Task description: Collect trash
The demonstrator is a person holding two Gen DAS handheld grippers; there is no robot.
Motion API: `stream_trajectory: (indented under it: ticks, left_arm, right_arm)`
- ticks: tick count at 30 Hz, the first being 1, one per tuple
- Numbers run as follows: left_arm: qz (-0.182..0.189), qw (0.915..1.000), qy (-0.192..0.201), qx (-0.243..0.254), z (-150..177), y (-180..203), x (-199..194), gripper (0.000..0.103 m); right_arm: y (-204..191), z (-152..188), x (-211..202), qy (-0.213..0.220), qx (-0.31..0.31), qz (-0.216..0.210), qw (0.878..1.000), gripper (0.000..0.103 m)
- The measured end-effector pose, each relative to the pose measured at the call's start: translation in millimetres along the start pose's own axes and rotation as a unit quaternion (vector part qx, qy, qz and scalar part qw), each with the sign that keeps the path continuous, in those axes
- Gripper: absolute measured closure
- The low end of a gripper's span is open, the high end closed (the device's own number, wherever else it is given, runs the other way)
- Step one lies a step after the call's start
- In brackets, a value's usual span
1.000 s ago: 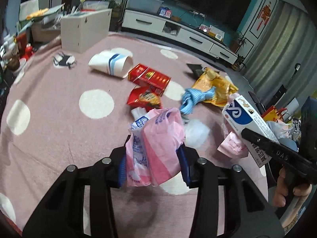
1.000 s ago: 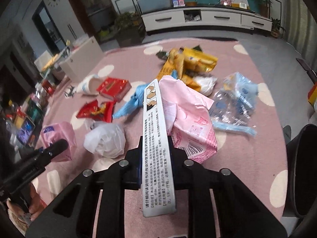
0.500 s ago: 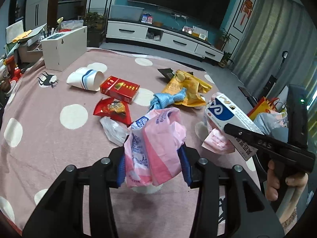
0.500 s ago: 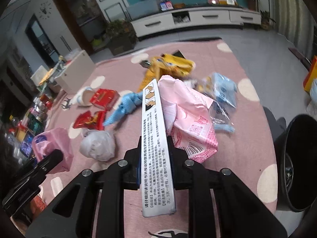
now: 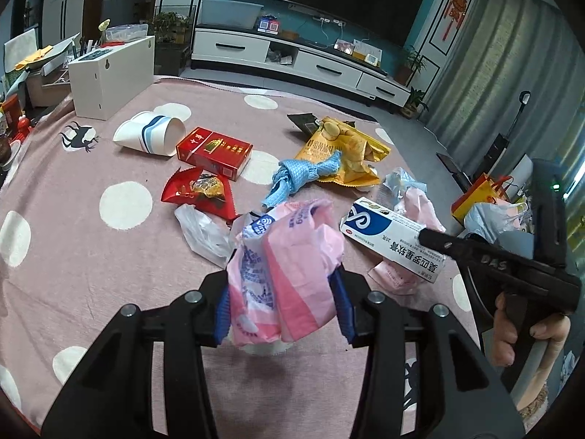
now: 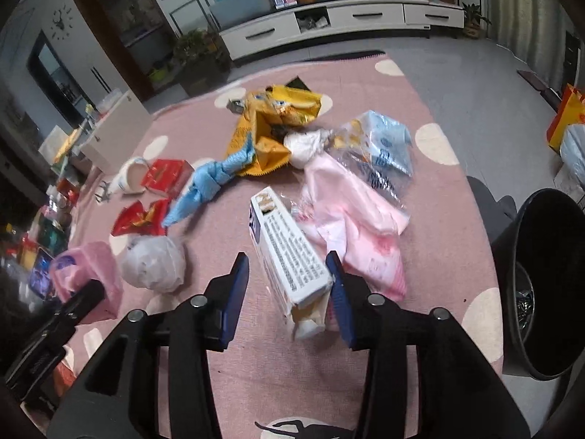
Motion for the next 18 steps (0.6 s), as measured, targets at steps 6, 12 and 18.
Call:
stream_trajectory:
  ticks: [6,12,18]
  left_arm:
    - [0.0,1.0,-0.005,-0.007,0.8,-3.9,2.5,0.056]
    - [-0.001,0.9999,-0.003,-0.01,0.4,-5.8,1.2,0.056]
    - [0.007,0.9999,0.0,-0.01,0.0,-3.3,-0.6,0.056]
  right_arm:
    - [-8.7,2.6,6.0,-0.014,-0.013,-0.015,1.0,0.059]
    - [-22.3,10.3,19.1,-0.031,-0.034,-0.011,0.999,0.082]
    - [-23.4,6.4,6.5,-0.004,-0.031,-0.015,0.999,0.083]
Point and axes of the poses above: each gripper's, at about its wrist camera, not at the fingertips, and x roughly the way its jaws point, y to its right, z to its underside, the point moved 5 cm from there along x, roughly the way its jaws point
